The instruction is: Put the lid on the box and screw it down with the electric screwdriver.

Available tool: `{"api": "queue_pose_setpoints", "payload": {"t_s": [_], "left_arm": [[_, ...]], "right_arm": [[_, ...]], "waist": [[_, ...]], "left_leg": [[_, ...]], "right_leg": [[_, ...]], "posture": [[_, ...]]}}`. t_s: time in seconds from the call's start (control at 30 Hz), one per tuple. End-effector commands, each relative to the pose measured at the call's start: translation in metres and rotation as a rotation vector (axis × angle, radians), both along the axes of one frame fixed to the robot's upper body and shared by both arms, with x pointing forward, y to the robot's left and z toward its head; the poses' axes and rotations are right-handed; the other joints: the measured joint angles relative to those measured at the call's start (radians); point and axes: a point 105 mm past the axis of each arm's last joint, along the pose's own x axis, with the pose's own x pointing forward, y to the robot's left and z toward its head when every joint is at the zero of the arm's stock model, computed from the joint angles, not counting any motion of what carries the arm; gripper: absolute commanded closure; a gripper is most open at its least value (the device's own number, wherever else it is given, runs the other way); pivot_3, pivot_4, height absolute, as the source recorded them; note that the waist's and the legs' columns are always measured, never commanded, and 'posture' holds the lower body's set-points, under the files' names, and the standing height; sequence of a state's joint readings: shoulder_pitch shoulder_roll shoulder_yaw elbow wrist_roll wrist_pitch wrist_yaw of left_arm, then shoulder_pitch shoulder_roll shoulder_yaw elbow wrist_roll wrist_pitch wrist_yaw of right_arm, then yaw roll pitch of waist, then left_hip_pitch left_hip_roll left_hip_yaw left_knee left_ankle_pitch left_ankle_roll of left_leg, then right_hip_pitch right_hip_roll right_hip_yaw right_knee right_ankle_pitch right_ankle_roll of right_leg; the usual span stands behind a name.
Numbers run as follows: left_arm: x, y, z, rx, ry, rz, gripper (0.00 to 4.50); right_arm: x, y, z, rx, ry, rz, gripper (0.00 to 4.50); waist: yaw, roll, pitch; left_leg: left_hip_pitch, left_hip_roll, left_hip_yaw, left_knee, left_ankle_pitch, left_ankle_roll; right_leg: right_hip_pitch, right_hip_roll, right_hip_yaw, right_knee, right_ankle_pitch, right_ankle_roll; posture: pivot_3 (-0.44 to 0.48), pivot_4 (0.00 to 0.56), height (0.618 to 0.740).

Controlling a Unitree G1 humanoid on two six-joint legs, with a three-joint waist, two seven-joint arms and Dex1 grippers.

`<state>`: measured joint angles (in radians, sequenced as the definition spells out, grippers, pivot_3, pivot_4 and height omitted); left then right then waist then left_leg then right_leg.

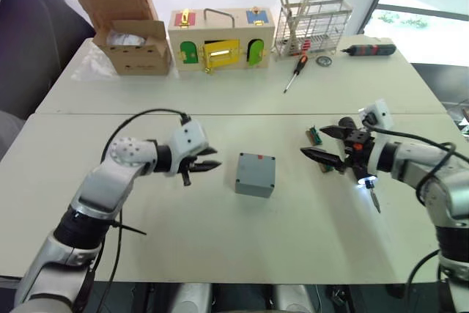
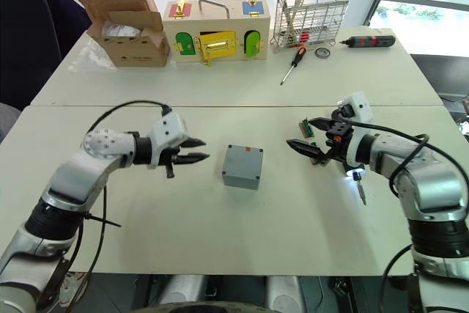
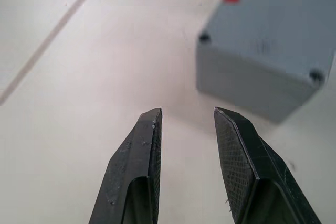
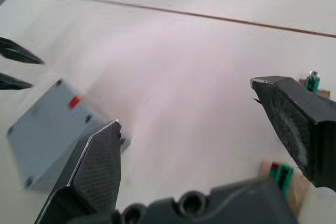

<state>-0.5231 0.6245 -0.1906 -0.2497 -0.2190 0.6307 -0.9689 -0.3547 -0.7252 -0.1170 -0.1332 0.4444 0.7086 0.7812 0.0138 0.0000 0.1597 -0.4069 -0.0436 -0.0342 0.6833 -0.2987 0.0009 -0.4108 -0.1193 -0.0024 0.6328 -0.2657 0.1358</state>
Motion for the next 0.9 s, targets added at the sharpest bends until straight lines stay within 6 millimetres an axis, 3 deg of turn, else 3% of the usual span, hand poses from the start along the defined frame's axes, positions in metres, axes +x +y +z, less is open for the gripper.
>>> {"api": "queue_pose_setpoints", "payload": {"t_s": [0.03, 0.17, 0.73, 0.83, 0.9], "left_arm": [[-0.006, -0.010, 0.013, -0.003, -0.055, -0.043, 2.97], [-0.009, -0.018, 0.018, -0.039, -0.051, -0.052, 2.97], [-0.012, -0.021, 0.011, -0.035, -0.039, -0.043, 2.97], [-0.012, -0.021, 0.010, -0.033, -0.039, -0.042, 2.97], [-0.012, -0.021, 0.011, -0.033, -0.040, -0.041, 2.97]], "right_arm": [[0.017, -0.013, -0.005, -0.023, -0.057, -0.102, 0.49], [0.033, -0.027, -0.008, -0.014, -0.112, -0.218, 1.71], [0.049, -0.024, -0.014, 0.028, -0.135, -0.256, 1.71], [0.050, -0.022, -0.015, 0.022, -0.135, -0.249, 2.50], [0.050, -0.021, -0.017, 0.015, -0.129, -0.241, 3.40]], "waist": [[-0.005, 0.000, 0.000], [-0.007, 0.000, 0.000], [-0.008, 0.000, 0.000], [-0.008, 0.000, 0.000], [-0.008, 0.000, 0.000]], "left_leg": [[0.000, 0.000, 0.001, 0.000, 0.000, 0.000], [0.000, -0.001, 0.001, 0.000, 0.000, 0.000], [0.001, 0.000, 0.001, 0.000, 0.001, -0.001], [0.001, 0.000, 0.001, 0.000, 0.001, -0.001], [0.001, 0.000, 0.001, 0.000, 0.001, -0.001]], "right_leg": [[0.000, 0.000, 0.000, 0.000, 0.000, 0.000], [-0.001, -0.001, 0.001, 0.000, 0.000, 0.000], [-0.001, 0.000, 0.001, 0.000, 0.000, 0.000], [-0.001, 0.000, 0.001, 0.000, 0.000, 0.000], [-0.001, 0.000, 0.001, 0.000, 0.000, 0.000]], "posture": [[0.000, 0.150, 0.730], [0.000, 0.150, 0.730], [0.000, 0.150, 0.730], [0.000, 0.150, 0.730], [0.000, 0.150, 0.730]]}}
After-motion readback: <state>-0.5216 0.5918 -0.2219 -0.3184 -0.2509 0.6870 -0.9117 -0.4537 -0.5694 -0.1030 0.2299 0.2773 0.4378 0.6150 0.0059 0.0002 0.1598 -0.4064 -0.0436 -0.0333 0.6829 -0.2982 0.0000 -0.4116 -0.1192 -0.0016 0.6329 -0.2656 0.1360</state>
